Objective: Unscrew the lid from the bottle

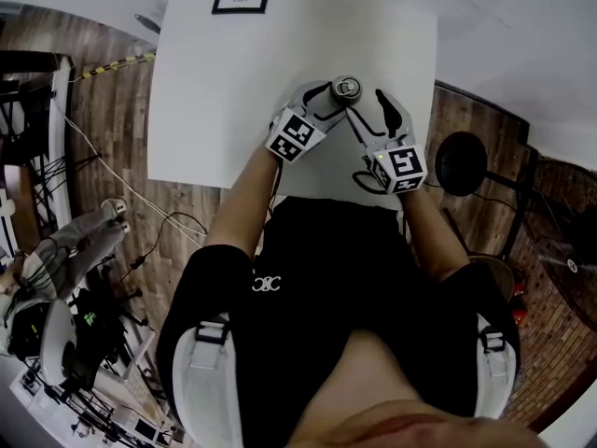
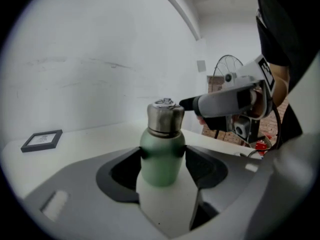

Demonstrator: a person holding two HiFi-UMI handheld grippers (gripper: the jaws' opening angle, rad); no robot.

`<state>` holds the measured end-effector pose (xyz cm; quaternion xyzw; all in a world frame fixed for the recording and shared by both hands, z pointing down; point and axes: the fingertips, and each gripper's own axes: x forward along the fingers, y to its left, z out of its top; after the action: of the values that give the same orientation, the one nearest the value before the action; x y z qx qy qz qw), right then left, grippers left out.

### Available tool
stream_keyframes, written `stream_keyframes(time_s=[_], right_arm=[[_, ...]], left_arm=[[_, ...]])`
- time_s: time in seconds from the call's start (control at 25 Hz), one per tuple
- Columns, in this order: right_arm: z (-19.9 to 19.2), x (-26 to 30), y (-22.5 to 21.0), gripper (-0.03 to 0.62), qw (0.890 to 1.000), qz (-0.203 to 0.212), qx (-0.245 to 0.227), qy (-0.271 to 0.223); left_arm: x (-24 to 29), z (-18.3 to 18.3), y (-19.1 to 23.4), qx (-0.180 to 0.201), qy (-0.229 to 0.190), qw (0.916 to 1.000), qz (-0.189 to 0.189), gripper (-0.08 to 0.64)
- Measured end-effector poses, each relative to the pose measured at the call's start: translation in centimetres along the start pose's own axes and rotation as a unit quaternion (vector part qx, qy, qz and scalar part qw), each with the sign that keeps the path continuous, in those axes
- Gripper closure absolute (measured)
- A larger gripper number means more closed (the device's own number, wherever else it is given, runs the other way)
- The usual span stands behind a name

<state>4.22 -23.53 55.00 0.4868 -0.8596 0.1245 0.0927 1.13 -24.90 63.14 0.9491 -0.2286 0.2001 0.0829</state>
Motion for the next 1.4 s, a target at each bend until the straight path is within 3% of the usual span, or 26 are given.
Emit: stream_keyframes(time_s=[0.2, 0.52, 0.64, 0.8, 0.96, 1.12, 1.2, 1.32, 1.4], right_arm=[[-0.6, 1.2, 0.0, 0.316, 0.999, -0.049, 0.008, -0.008], [0.9, 3.1, 1.1, 0.341, 0.998, -0.041, -0.041, -0.002], [0.3, 3.1, 0.9, 0.342, 0.998, -0.009, -0.059, 0.014], [0.4, 3.3, 1.0, 0.342, 0.993, 0.101, -0.063, 0.014], [0.2, 3.3, 1.0, 0.344, 0.965, 0.242, -0.099, 0.038], [0.2, 3.0, 1.7, 0.344, 0.914, 0.354, -0.186, 0.071], [0.2, 3.0, 1.8, 0.344, 0.894, 0.392, -0.198, 0.089], [-0.3, 3.1, 1.6, 0.347, 0.879, 0.41, -0.211, 0.123], [-0.3, 3.2, 1.6, 0.354, 0.884, 0.399, -0.204, 0.135]], left_arm=[[0.1, 0.1, 0.0, -0.003, -0.001, 1.0, 0.006, 0.23], [-0.2, 0.3, -0.1, -0.002, 0.002, 1.0, 0.005, 0.23], [-0.1, 0.4, -0.2, -0.002, 0.003, 1.0, 0.002, 0.23], [-0.1, 0.4, -0.1, 0.002, 0.002, 1.0, -0.004, 0.232], [-0.1, 0.3, 0.0, 0.012, 0.002, 0.9998, -0.014, 0.233], [-0.2, 0.4, -0.2, 0.016, 0.001, 0.9996, -0.021, 0.236], [-0.3, 0.4, -0.2, 0.02, 0.001, 0.9995, -0.025, 0.238], [-0.3, 0.3, -0.3, 0.024, 0.001, 0.9993, -0.028, 0.238], [-0.4, 0.3, -0.3, 0.025, 0.001, 0.9993, -0.028, 0.238]])
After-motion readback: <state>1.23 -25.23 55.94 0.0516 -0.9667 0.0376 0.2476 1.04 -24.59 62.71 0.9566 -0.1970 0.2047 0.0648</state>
